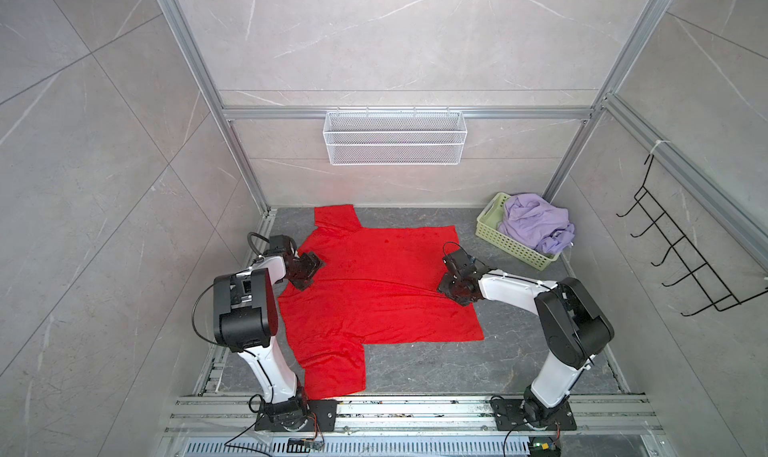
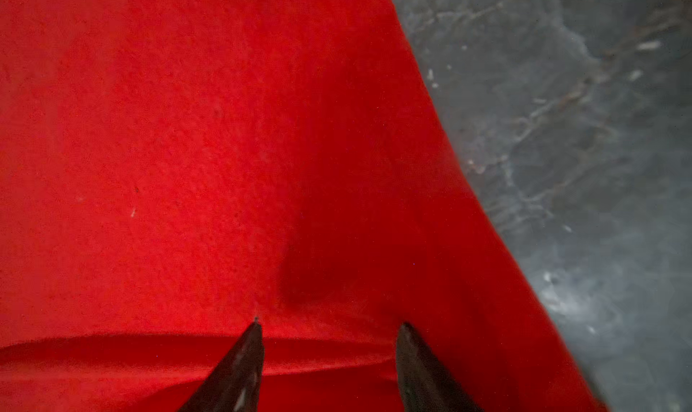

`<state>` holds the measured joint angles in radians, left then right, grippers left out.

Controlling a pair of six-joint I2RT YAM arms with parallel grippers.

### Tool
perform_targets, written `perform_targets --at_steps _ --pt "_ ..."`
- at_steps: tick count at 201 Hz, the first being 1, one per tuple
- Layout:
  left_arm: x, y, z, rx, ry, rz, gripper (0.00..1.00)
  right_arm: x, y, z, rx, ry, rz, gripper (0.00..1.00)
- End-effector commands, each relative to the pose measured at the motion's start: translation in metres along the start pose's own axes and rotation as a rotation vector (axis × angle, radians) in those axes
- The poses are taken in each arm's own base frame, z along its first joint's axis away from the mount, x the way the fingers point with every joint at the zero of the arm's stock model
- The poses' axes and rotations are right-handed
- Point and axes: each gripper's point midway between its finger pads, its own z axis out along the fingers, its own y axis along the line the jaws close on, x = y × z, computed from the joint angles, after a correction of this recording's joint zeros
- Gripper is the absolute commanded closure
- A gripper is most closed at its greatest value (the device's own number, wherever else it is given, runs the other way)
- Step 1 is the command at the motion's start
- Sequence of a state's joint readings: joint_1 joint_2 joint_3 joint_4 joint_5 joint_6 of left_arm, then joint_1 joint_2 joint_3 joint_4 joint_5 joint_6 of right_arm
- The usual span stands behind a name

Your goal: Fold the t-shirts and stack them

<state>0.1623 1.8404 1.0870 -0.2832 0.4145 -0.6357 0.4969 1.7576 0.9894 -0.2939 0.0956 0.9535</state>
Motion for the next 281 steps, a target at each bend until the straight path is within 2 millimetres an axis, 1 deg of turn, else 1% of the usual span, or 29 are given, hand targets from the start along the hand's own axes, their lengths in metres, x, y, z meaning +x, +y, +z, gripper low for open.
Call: perform_targets --at_steps 1,10,25,34,47,64,80,97,113,125,137,151,166,176,187,204,222,238,253,257,259,262,277,281 --pt "0.056 0.077 0.003 -0.236 0.156 -0.121 0.21 0.038 -0.067 0.002 0.239 0.098 0.017 0.41" --pt "0.060 0.083 0.001 -0.243 0.162 -0.132 0.22 0.041 -0.071 -0.001 0.253 0.098 0.018 0.41" --pt "0.064 0.089 -0.001 -0.254 0.176 -0.143 0.21 0.046 -0.073 -0.003 0.255 0.101 0.004 0.41" --pt "0.066 0.092 -0.003 -0.259 0.184 -0.147 0.21 0.049 -0.073 -0.006 0.264 0.100 0.028 0.41" --pt "0.066 0.093 -0.007 -0.255 0.181 -0.146 0.21 0.053 -0.073 -0.010 0.273 0.097 0.028 0.41" --pt "0.062 0.086 -0.012 -0.237 0.176 -0.129 0.21 0.058 -0.069 -0.016 0.283 0.091 0.038 0.41" --pt "0.050 0.066 -0.018 -0.176 0.156 -0.094 0.21 0.057 -0.059 -0.021 0.271 0.074 0.044 0.41" --pt "0.029 0.034 -0.031 -0.084 0.116 -0.042 0.21 0.046 -0.039 -0.028 0.239 0.039 0.035 0.41" --pt "0.006 0.003 -0.048 -0.020 0.069 0.024 0.21 0.027 -0.015 -0.039 0.213 -0.022 0.011 0.41" --pt "-0.011 -0.018 -0.060 0.019 0.034 0.076 0.21 0.007 0.003 -0.046 0.185 -0.080 -0.005 0.41" --pt "-0.028 -0.033 -0.066 0.041 -0.004 0.109 0.21 -0.012 0.023 -0.052 0.160 -0.142 -0.025 0.40" --pt "-0.047 -0.046 -0.067 0.057 -0.036 0.132 0.22 -0.037 0.044 -0.058 0.144 -0.215 -0.048 0.38" --pt "-0.066 -0.058 -0.061 0.086 -0.050 0.147 0.22 -0.062 0.063 -0.058 0.130 -0.264 -0.076 0.36" --pt "-0.080 -0.063 -0.053 0.090 -0.072 0.156 0.22 -0.078 0.072 -0.053 0.120 -0.284 -0.077 0.33" --pt "-0.094 -0.070 -0.045 0.102 -0.085 0.170 0.22 -0.095 0.081 -0.046 0.092 -0.293 -0.062 0.33" --pt "-0.114 -0.080 -0.029 0.112 -0.091 0.201 0.23 -0.121 0.091 -0.032 0.027 -0.298 -0.035 0.33" --pt "-0.132 -0.091 -0.016 0.106 -0.109 0.221 0.23 -0.143 0.096 -0.019 -0.022 -0.283 -0.008 0.33" --pt "-0.147 -0.103 -0.004 0.103 -0.136 0.240 0.23 -0.159 0.098 -0.010 -0.025 -0.290 -0.028 0.32" --pt "-0.159 -0.112 0.009 0.095 -0.154 0.249 0.23 -0.169 0.098 0.000 -0.030 -0.280 -0.032 0.31" --pt "-0.162 -0.119 0.006 0.105 -0.167 0.256 0.23 -0.170 0.098 0.002 -0.031 -0.279 -0.031 0.31" --pt "-0.163 -0.114 0.017 0.097 -0.153 0.247 0.23 -0.172 0.098 0.003 -0.033 -0.278 -0.029 0.31" --pt "-0.163 -0.113 0.023 0.095 -0.147 0.244 0.23 -0.173 0.097 0.005 -0.033 -0.276 -0.030 0.31" --pt "-0.170 -0.117 0.040 0.102 -0.147 0.232 0.23 -0.181 0.097 0.013 -0.041 -0.272 -0.026 0.31" --pt "-0.171 -0.116 0.045 0.096 -0.145 0.227 0.24 -0.183 0.095 0.014 -0.041 -0.271 -0.021 0.31"
